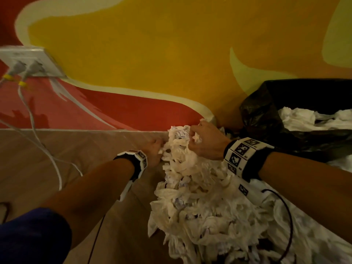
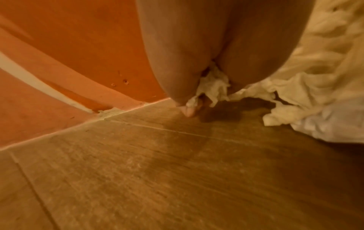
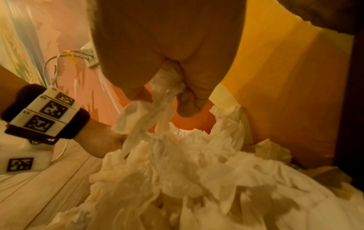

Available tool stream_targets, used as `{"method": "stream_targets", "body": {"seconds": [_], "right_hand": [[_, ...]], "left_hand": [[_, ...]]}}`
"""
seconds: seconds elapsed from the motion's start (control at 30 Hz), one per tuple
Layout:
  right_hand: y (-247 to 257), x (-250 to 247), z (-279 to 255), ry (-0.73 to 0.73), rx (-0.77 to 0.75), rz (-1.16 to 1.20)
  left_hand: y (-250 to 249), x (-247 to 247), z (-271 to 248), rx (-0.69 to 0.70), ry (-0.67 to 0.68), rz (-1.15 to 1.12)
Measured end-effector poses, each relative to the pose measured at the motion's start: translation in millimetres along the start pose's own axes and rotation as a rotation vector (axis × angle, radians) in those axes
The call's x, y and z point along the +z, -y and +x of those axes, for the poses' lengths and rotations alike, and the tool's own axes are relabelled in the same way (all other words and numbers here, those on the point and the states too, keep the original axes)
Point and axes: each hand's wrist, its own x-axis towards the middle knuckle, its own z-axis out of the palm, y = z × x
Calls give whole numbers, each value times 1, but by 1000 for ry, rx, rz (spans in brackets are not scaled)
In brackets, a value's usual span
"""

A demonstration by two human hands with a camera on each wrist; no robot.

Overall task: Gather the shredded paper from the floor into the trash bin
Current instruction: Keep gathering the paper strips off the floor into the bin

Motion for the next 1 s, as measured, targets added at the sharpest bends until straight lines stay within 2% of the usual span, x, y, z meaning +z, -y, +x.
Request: {"method": "stream_targets", "body": {"seconds": [0.07,0.13,0.17,0.23,0.33,0.5,0.6,0.7,0.8,0.9,1.0], "right_hand": [[0,2,3,11,-28,-84],[2,5,7,-1,-54,-153],[4,6,9,-11,-59,-168],[8,8,13,-26,-72,-192],[17,10,17,-19,-112,-200],[33,20,12,58,-183,-70],[35,38,9,185,-202,-23],[36,50,7,277,-197,-155],[36,59,6,332,-244,-323],[38,66,9,333,-284,-506],[36,67,10,322,-240,-513]], "left_hand": [[-1,-11,-6,10,-17,-77],[-4,-20,-13,115,65,-243],[-4,-23,-14,130,84,-241],[0,-30,-17,78,55,-204],[7,-40,-20,-43,-27,-296],[8,-55,-30,-60,-84,-354],[7,-58,-33,-91,-61,-306],[7,-59,-34,-150,-94,-303],[7,-61,-36,-136,-134,-338],[8,-62,-40,-123,-168,-341],[10,-64,-42,-121,-164,-374]]}}
